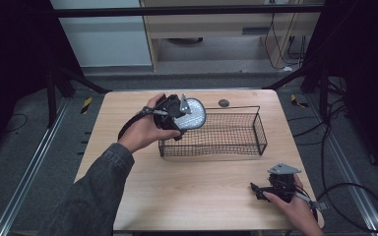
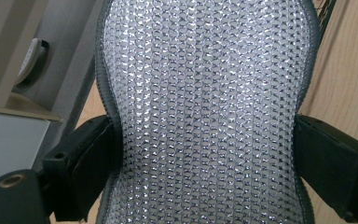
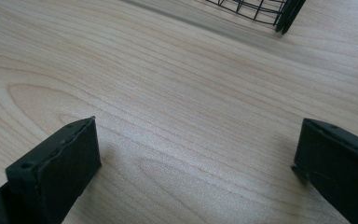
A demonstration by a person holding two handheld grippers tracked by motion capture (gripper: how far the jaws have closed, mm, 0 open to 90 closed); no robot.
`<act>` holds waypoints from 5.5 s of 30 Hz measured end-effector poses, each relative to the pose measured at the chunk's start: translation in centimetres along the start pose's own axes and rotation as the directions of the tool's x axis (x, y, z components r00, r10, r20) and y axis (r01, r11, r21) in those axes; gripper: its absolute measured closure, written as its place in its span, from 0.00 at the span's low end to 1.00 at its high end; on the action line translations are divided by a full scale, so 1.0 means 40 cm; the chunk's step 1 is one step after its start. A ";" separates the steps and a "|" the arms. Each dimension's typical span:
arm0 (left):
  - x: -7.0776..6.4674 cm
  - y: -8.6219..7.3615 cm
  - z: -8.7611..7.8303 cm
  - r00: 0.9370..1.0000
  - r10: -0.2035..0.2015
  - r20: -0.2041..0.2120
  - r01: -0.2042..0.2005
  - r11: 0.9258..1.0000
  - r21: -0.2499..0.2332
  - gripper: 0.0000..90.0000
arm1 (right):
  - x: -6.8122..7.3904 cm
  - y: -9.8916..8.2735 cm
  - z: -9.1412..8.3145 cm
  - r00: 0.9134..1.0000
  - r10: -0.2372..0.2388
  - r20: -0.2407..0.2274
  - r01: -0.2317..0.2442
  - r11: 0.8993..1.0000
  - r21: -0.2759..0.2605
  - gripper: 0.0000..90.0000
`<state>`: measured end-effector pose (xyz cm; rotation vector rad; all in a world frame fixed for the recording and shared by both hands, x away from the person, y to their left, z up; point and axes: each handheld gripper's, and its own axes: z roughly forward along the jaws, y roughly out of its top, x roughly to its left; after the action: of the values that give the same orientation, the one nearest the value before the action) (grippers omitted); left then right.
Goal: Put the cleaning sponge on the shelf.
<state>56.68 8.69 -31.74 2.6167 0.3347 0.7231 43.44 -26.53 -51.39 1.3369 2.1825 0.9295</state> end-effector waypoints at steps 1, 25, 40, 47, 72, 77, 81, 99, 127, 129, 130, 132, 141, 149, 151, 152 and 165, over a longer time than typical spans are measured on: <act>0.000 0.002 0.004 1.000 0.001 0.002 -0.001 1.000 0.003 0.10 | 0.000 0.000 0.000 1.000 -0.002 0.000 0.002 1.000 -0.001 0.00; -0.014 0.032 0.117 0.997 0.071 0.024 -0.072 0.995 0.068 0.11 | -0.001 0.001 0.000 1.000 -0.003 -0.002 0.003 1.000 0.003 0.00; -0.026 0.031 0.152 0.994 0.102 0.043 -0.105 0.990 0.090 0.13 | -0.001 0.001 0.000 1.000 -0.006 -0.003 0.006 1.000 0.003 0.00; -0.026 0.024 0.165 0.994 0.103 0.045 -0.107 0.989 0.099 0.15 | -0.001 0.001 0.001 1.000 -0.006 -0.004 0.006 1.000 0.002 0.00; -0.006 -0.003 0.202 0.997 0.035 0.066 -0.039 0.997 0.071 0.05 | -0.001 0.001 0.001 1.000 -0.007 -0.003 0.007 1.000 0.002 0.00; -0.007 -0.008 0.202 0.997 0.014 0.074 -0.019 0.998 0.056 0.05 | -0.001 0.001 0.000 1.000 -0.007 -0.003 0.007 1.000 0.002 0.00; -0.008 -0.007 0.195 0.997 0.014 0.076 -0.018 0.999 0.048 0.06 | -0.001 0.001 0.000 1.000 -0.007 -0.003 0.007 1.000 0.001 0.00; -0.021 0.000 0.166 0.997 0.024 0.080 -0.025 1.000 0.019 0.07 | -0.001 0.001 0.000 1.000 -0.006 -0.004 0.006 1.000 0.002 0.00; -0.087 -0.008 0.096 0.995 0.017 0.096 -0.011 0.998 -0.065 0.05 | -0.001 0.001 0.000 1.000 -0.004 -0.004 0.004 1.000 0.001 0.00; -0.096 -0.009 0.091 0.994 0.011 0.108 -0.002 0.997 -0.081 0.05 | -0.001 0.001 0.000 1.000 -0.004 -0.004 0.004 1.000 0.001 0.00; -0.106 -0.008 0.086 0.994 0.013 0.111 -0.004 0.996 -0.084 0.05 | -0.001 0.001 0.000 1.000 -0.005 -0.004 0.005 1.000 0.001 0.00; -0.111 -0.008 0.083 0.993 0.016 0.114 -0.007 0.996 -0.085 0.05 | -0.001 0.001 0.000 1.000 -0.005 -0.004 0.005 1.000 0.001 0.00; -0.159 -0.017 0.067 0.993 -0.023 0.118 0.038 0.992 -0.123 0.04 | -0.001 0.001 0.000 1.000 -0.004 -0.004 0.004 1.000 0.001 0.00; -0.193 -0.042 0.046 0.990 -0.056 0.126 0.077 0.983 -0.164 0.04 | -0.001 0.001 0.000 1.000 -0.005 -0.004 0.005 1.000 0.001 0.00; -0.197 -0.052 0.040 0.990 -0.068 0.126 0.089 0.981 -0.174 0.04 | -0.001 0.001 0.000 1.000 -0.005 -0.004 0.005 1.000 0.001 0.00; -0.204 -0.065 0.036 0.990 -0.077 0.119 0.097 0.979 -0.179 0.04 | -0.001 0.001 0.000 1.000 -0.005 -0.004 0.005 1.000 0.001 0.00; -0.217 -0.158 -0.018 0.984 -0.158 0.084 0.172 0.965 -0.199 0.03 | 0.000 0.000 0.000 1.000 -0.004 0.002 0.004 1.000 0.000 0.00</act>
<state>48.25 11.68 -37.75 2.3787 0.4288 0.5789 43.44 -26.54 -51.40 1.3328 2.1830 0.9270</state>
